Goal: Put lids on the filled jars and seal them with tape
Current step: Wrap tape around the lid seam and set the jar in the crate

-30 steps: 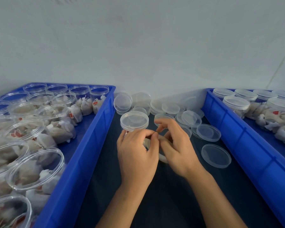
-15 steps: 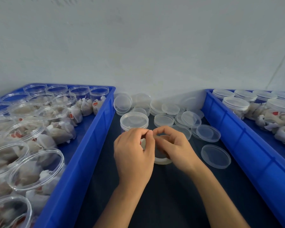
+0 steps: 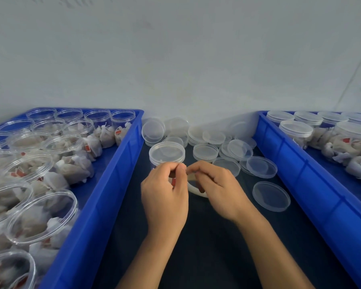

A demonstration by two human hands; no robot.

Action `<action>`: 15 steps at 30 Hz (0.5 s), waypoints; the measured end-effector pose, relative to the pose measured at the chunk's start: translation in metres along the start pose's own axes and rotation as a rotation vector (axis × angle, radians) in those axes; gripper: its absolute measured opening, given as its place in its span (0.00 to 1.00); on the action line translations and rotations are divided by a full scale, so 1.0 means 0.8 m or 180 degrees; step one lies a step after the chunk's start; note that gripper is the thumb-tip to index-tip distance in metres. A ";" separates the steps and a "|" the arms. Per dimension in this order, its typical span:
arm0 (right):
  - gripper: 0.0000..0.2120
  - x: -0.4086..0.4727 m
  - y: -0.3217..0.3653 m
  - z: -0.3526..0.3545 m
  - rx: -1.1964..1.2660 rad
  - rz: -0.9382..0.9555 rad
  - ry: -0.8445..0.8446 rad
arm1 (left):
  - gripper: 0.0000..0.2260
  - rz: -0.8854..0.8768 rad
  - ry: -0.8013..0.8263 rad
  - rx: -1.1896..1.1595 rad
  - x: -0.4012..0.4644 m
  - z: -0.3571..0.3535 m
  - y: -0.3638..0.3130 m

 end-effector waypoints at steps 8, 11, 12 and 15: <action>0.15 0.003 0.004 0.007 0.1061 0.0266 0.0099 | 0.09 0.0672 0.0292 -0.0933 0.008 -0.003 0.016; 0.15 0.001 0.011 0.011 0.1227 0.0412 0.0003 | 0.10 0.0689 0.0227 -0.1001 0.008 -0.002 0.018; 0.14 0.001 0.012 0.011 0.1268 0.0455 -0.0035 | 0.11 0.0678 0.0204 -0.1025 0.009 -0.001 0.018; 0.12 0.000 0.012 0.011 0.1311 0.0496 -0.0196 | 0.12 0.0644 0.0137 -0.1108 0.008 0.001 0.016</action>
Point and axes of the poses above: each hand's wrist, its own x-axis towards the middle knuckle, its own z-axis out of the back of the hand, y = z × x, the point moved 6 cm from there along x, towards the middle knuckle, and after that the axes turned 11 degrees about y, right-handed, at the moved point
